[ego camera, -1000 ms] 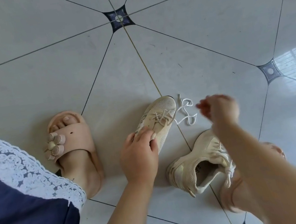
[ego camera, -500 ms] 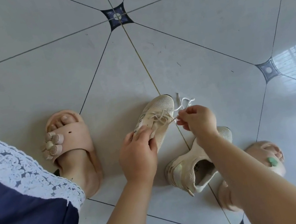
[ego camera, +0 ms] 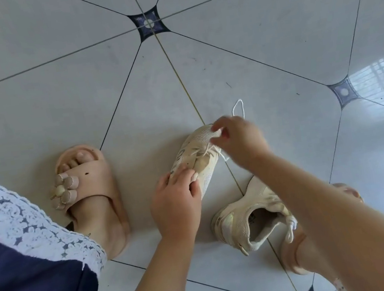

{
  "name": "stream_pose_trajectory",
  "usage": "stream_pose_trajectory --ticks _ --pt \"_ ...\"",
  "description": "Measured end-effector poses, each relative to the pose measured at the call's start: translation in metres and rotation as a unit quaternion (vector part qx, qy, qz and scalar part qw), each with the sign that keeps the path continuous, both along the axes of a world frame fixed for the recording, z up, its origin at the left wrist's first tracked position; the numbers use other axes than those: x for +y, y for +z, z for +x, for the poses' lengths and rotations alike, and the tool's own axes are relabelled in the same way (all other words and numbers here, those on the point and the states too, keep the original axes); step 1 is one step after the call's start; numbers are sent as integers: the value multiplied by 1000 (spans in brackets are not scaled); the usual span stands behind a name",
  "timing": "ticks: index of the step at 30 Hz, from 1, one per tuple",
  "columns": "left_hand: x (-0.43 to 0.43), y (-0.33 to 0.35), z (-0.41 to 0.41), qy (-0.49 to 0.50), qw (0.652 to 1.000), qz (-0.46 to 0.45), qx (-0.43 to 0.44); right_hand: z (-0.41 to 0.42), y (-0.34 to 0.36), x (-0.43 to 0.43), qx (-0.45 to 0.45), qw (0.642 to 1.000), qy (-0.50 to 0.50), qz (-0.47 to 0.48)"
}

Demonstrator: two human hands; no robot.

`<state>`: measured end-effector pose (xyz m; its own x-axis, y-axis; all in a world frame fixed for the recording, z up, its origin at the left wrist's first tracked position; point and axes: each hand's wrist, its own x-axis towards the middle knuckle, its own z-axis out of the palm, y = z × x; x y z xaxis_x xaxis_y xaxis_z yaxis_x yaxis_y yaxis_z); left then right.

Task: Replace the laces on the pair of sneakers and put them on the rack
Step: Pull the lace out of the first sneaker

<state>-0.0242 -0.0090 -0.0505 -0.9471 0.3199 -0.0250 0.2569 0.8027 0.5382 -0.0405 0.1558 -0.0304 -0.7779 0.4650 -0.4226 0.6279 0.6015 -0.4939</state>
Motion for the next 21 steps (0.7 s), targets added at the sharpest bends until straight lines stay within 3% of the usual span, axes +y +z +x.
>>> stream_pose_trajectory --ticks 2,5,9,11,13,15,16,17,19,21 --pt "-1 -1 1 -3 1000 2 -1 -3 -11 -25 -1 997 80 0" --pt "-3 0 0 2 1000 -3 -2 -5 -22 -35 -9 987 146 74" --pt "-1 -1 0 -11 1000 -5 3 -13 -18 -35 9 943 278 185" --pt "-2 -1 0 -9 1000 -1 2 -17 -16 -24 13 973 166 159" --pt "-3 -1 -1 -5 1000 4 -3 -16 -17 -12 16 995 -83 61" --pt "-1 1 -1 -18 1000 -1 -9 -9 -16 -11 30 934 -341 -103" --pt "-1 1 0 -30 999 -8 -10 -4 -19 -14 25 909 -394 -132" --pt "-1 1 1 -37 999 -12 -12 -1 -20 -16 12 913 -387 -130" --pt "-3 0 1 -23 999 -9 -22 1 -22 -17 -27 967 -245 -66" --pt "-4 -1 0 -9 1000 -12 -21 -5 -17 -12 -23 993 -119 -13"
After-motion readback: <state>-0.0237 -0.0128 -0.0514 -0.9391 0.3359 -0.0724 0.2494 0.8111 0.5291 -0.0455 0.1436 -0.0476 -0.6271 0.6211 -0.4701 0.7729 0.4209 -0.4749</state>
